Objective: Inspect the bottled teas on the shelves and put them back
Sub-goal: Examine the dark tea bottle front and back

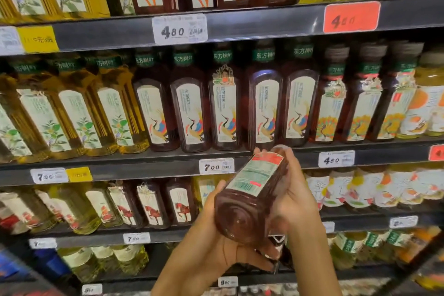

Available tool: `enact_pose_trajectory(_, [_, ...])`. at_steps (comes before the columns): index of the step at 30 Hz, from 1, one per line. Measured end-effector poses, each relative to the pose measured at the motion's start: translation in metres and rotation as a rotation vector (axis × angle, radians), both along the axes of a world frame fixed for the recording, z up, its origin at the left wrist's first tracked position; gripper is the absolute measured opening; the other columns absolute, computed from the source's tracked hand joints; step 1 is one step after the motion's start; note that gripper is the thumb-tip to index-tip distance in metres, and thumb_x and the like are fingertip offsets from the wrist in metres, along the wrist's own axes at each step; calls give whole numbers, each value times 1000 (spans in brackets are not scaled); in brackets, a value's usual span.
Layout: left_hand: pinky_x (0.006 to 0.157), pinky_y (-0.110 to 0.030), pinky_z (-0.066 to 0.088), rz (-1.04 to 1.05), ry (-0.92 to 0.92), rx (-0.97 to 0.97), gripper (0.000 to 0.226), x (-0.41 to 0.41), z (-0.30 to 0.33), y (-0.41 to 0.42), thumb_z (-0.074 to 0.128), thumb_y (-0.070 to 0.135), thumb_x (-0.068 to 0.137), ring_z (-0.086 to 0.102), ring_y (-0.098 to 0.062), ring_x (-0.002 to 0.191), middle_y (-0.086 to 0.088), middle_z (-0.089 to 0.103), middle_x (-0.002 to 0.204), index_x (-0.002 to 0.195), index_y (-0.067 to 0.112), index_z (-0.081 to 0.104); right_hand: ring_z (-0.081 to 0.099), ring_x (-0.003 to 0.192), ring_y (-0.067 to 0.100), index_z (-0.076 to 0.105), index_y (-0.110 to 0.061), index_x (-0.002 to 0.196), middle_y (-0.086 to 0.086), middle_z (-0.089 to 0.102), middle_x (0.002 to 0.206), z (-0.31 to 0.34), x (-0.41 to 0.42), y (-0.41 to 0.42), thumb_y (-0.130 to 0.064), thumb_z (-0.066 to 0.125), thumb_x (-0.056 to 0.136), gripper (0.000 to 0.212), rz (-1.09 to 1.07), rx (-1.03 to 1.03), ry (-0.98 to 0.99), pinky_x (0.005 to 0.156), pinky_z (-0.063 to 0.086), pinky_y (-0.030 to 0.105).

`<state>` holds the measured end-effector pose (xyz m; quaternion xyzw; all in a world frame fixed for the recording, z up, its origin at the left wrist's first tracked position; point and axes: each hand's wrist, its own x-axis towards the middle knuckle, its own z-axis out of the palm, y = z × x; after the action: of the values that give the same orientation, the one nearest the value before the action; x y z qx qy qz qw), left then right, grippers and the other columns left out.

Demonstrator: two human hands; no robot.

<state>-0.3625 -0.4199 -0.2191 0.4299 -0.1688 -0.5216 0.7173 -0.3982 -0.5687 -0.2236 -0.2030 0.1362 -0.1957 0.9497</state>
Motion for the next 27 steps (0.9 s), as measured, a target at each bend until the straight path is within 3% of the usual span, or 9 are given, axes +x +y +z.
enact_pose_trajectory(2, [59, -42, 59, -38, -81, -2, 51, 4, -4, 13, 36, 56, 84, 71, -35, 74, -21, 72, 99, 103, 27, 73, 68, 80, 18, 66, -14, 77, 3, 67, 79, 4, -3, -6, -42, 56, 92, 33, -124, -5, -36, 83, 55, 35])
enact_pose_trajectory(6, [72, -37, 57, 0, -290, 87, 58, 6, 1, 16, 46, 74, 71, 68, -26, 102, -7, 70, 115, 108, 37, 69, 71, 70, 15, 65, -15, 81, 3, 70, 71, 7, -5, -15, -41, 54, 93, 30, -259, -87, -49, 69, 60, 28])
enact_pose_trajectory(10, [85, -37, 56, 71, -406, 53, 51, 1, -2, 17, 63, 60, 75, 66, -22, 105, -5, 68, 121, 118, 34, 64, 72, 78, 13, 78, -17, 64, 5, 75, 82, 21, -13, -12, -48, 55, 81, 43, -226, -274, -48, 72, 58, 26])
enact_pose_trajectory(12, [77, -37, 57, 110, -338, -10, 54, 3, -4, 16, 64, 55, 74, 66, -27, 100, -10, 66, 123, 121, 28, 64, 72, 82, 11, 80, -23, 70, 3, 76, 86, 26, -18, -7, -52, 50, 78, 42, -195, -382, -88, 76, 58, 24])
enact_pose_trajectory(15, [48, -29, 54, 114, -12, -162, 48, 6, -8, 11, 65, 40, 80, 67, -32, 66, -27, 65, 112, 116, 8, 67, 69, 92, 17, 72, -19, 103, 6, 73, 95, 30, -24, -4, -48, 44, 91, 42, -172, -436, -206, 80, 56, 29])
enact_pose_trajectory(17, [40, -25, 51, 52, 167, -248, 51, 3, -10, 10, 64, 36, 78, 62, -29, 52, -31, 65, 101, 113, 1, 65, 65, 99, 21, 62, -17, 118, 7, 70, 101, 32, -23, 1, -45, 44, 93, 41, -153, -475, -260, 84, 54, 33])
enact_pose_trajectory(21, [50, -37, 57, -130, 389, -442, 55, -9, -8, 6, 62, 23, 89, 66, -38, 64, -39, 59, 107, 127, -13, 48, 68, 98, 17, 76, -27, 99, 2, 74, 98, 36, -16, 15, -56, 37, 91, 49, -83, -523, -285, 85, 54, 35])
enact_pose_trajectory(25, [58, -31, 56, -36, 35, -190, 56, -14, -5, 3, 83, 35, 62, 67, -29, 70, -24, 70, 94, 101, -3, 72, 67, 87, 22, 68, -17, 114, 7, 71, 90, 36, -17, 20, -58, 41, 90, 55, -138, -423, -371, 77, 57, 36])
enact_pose_trajectory(27, [73, -37, 57, 113, -146, 5, 52, -8, -1, 4, 75, 30, 68, 67, -34, 94, -24, 68, 106, 111, 0, 68, 66, 81, 21, 63, -11, 113, 8, 68, 84, 38, -21, 16, -54, 47, 89, 52, -149, -415, -381, 70, 56, 34])
